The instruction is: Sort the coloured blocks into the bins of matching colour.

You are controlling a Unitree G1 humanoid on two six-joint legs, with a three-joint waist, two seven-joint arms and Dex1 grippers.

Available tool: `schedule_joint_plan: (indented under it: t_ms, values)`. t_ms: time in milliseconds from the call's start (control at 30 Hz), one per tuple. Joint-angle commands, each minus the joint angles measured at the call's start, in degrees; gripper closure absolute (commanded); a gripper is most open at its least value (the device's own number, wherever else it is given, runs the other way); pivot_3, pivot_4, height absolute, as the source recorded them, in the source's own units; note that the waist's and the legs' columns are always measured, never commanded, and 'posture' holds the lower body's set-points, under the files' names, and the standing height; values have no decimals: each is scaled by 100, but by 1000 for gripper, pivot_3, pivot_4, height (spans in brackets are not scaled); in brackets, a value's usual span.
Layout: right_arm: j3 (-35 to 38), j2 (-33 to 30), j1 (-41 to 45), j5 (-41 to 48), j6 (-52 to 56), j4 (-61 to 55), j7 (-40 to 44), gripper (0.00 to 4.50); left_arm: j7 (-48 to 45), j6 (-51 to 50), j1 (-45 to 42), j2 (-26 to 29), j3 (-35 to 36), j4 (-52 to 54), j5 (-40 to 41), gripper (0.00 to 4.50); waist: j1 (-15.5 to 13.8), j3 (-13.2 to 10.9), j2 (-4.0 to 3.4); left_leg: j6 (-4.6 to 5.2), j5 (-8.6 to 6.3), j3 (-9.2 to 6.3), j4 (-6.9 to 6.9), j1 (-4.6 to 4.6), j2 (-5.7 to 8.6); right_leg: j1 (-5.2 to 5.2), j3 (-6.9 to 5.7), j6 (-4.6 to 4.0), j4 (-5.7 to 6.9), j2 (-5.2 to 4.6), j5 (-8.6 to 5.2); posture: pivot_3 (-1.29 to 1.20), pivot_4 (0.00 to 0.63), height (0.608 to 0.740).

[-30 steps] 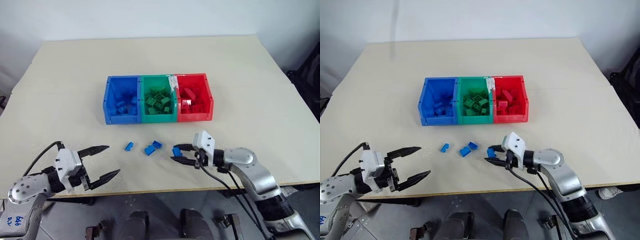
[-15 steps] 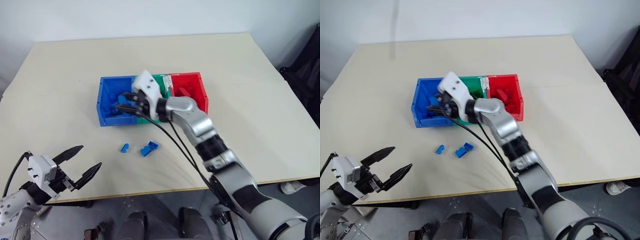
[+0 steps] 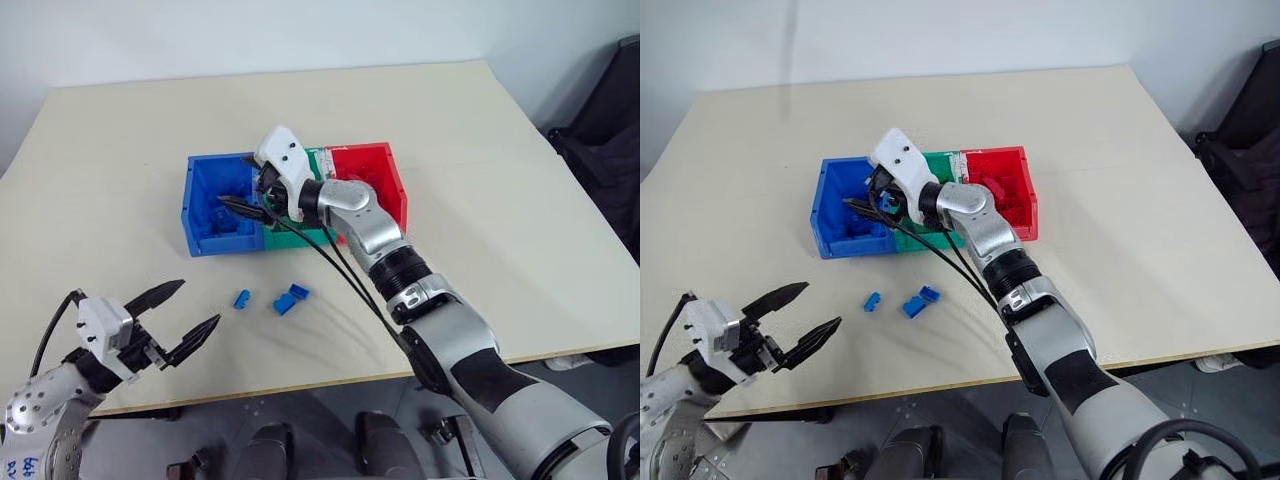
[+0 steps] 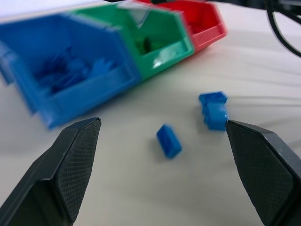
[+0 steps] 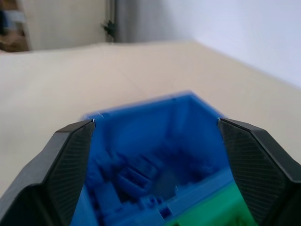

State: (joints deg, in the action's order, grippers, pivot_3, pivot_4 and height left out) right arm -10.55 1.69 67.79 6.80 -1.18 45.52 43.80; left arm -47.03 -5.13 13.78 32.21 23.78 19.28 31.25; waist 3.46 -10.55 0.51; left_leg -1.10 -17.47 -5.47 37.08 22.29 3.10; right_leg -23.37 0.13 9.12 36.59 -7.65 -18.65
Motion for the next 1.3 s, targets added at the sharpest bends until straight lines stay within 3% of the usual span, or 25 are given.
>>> schedule_joint_plan:
  t_ms: [33,233,400,533,667,900,1100,1300]
  values:
    - [227,-363,-430,350,-180,-1058,612,186,-95,-20,-252,138,-89,-72,16,0,-9,0,1,0,0,0,0,1,0,0,0,0,-1,-1,0,0,150,740]
    - [482,-1544,-2045,931,40,-2976,1518,186,-429,-139,-677,333,-432,-272,30,0,-67,2,4,7,-4,-3,9,5,11,2,-1,-1,1,-11,1,0,150,740]
    - [1107,-2903,-3816,1605,110,-4308,2402,186,-683,-312,-1083,577,-727,-624,-72,0,-105,2,3,6,-4,6,3,6,14,-1,0,0,-17,-1,0,0,150,740]
    - [1510,-3688,-4897,1679,-118,-4595,2710,186,-959,-159,-1372,640,-960,-848,-171,0,-167,2,3,8,-5,23,7,3,18,2,4,0,-22,-1,1,0,150,740]
    - [1836,-4049,-5503,1687,-267,-4575,2739,186,-1164,35,-1555,631,-1051,-1054,-250,0,-187,2,3,8,-4,51,16,-3,12,5,10,3,-53,-1,2,0,150,740]
    - [1939,-4197,-5670,1722,-109,-4492,2663,186,-1198,24,-1536,700,-917,-1342,-247,0,-195,2,3,8,-4,64,18,-10,7,6,17,6,-54,0,3,0,150,740]
    - [1240,-4024,-5252,1770,921,-4940,2496,186,-1104,194,-1098,681,-606,-1170,-250,0,-191,2,3,8,-4,64,18,-10,-21,5,19,6,-56,0,3,0,150,740]
    - [288,-3459,-4411,1157,1667,-4856,1846,186,-924,181,-501,638,-6,-909,-28,0,-198,2,3,7,-4,61,19,-8,-24,2,19,5,-58,0,3,0,150,740]
